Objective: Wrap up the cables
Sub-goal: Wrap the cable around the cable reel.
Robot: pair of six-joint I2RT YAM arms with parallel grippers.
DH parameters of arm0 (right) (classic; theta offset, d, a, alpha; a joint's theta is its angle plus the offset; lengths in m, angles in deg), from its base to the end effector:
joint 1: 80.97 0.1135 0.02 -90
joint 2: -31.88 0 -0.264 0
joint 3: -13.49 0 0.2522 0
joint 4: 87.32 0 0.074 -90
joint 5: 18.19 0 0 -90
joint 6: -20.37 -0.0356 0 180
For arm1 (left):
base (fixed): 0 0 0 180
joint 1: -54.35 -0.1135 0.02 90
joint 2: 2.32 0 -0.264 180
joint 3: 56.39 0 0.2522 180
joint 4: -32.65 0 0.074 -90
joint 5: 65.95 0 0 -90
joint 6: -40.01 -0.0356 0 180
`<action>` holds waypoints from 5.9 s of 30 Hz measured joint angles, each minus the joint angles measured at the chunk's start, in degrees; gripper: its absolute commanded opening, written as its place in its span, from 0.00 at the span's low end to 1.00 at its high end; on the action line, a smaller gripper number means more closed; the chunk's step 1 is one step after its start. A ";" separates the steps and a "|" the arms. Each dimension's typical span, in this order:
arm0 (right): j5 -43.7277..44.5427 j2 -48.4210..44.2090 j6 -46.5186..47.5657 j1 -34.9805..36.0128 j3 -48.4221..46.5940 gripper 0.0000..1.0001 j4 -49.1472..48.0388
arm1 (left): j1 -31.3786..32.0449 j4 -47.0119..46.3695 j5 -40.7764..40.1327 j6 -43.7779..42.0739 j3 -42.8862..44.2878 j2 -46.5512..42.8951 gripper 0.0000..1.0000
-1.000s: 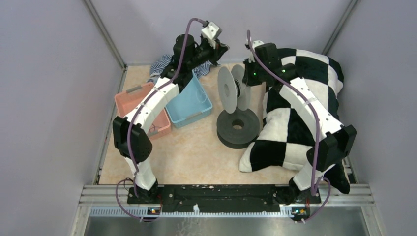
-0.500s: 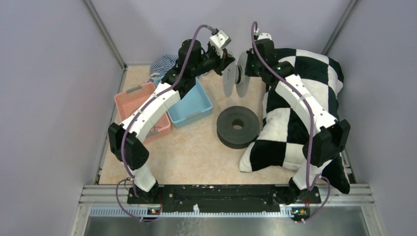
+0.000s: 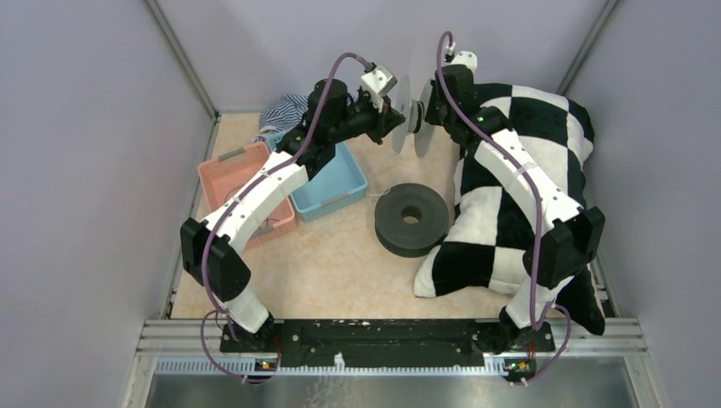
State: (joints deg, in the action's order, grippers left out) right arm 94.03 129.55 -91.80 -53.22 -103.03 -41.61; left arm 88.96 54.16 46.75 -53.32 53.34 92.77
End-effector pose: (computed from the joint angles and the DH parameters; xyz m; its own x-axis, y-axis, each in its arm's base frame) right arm 0.3508 0.1694 0.4083 -0.4203 0.1736 -0.8906 0.0282 0.9836 0.1784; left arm 0.3161 -0.2348 0.4274 -0.0495 0.0993 -0.9938 0.8436 0.5368 0.0116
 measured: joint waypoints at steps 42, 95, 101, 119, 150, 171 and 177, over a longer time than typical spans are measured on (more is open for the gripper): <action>-5.03 0.13 4.17 -2.01 -28.28 0.00 9.75 | -2.67 -17.09 -1.73 12.72 -34.91 -15.93 0.77; -9.51 -1.29 2.51 -2.01 -26.23 0.00 10.69 | 0.81 -54.29 10.86 13.20 -32.30 19.54 0.66; -9.49 -1.29 2.54 -2.01 -26.23 0.00 10.71 | 0.85 -52.33 10.91 11.06 -31.87 19.93 0.47; -8.66 -6.71 2.64 -2.03 -20.90 0.00 9.66 | -4.55 -45.77 5.90 7.85 -25.11 20.50 0.00; -16.31 -11.69 4.90 -5.68 -4.50 0.00 9.60 | -12.59 -26.18 8.90 4.85 7.65 20.26 0.00; -11.32 2.10 8.20 -3.13 -9.18 0.00 13.07 | 1.36 -9.81 7.34 -12.92 15.93 15.98 0.00; -7.21 3.65 4.44 -3.91 -9.18 0.00 10.75 | 4.96 -8.52 0.46 -17.44 10.60 10.01 0.00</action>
State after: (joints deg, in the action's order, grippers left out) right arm 86.81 133.20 -87.36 -57.13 -112.21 -30.86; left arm 93.92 45.63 47.21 -70.77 63.94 102.78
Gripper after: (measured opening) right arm 0.024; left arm 0.011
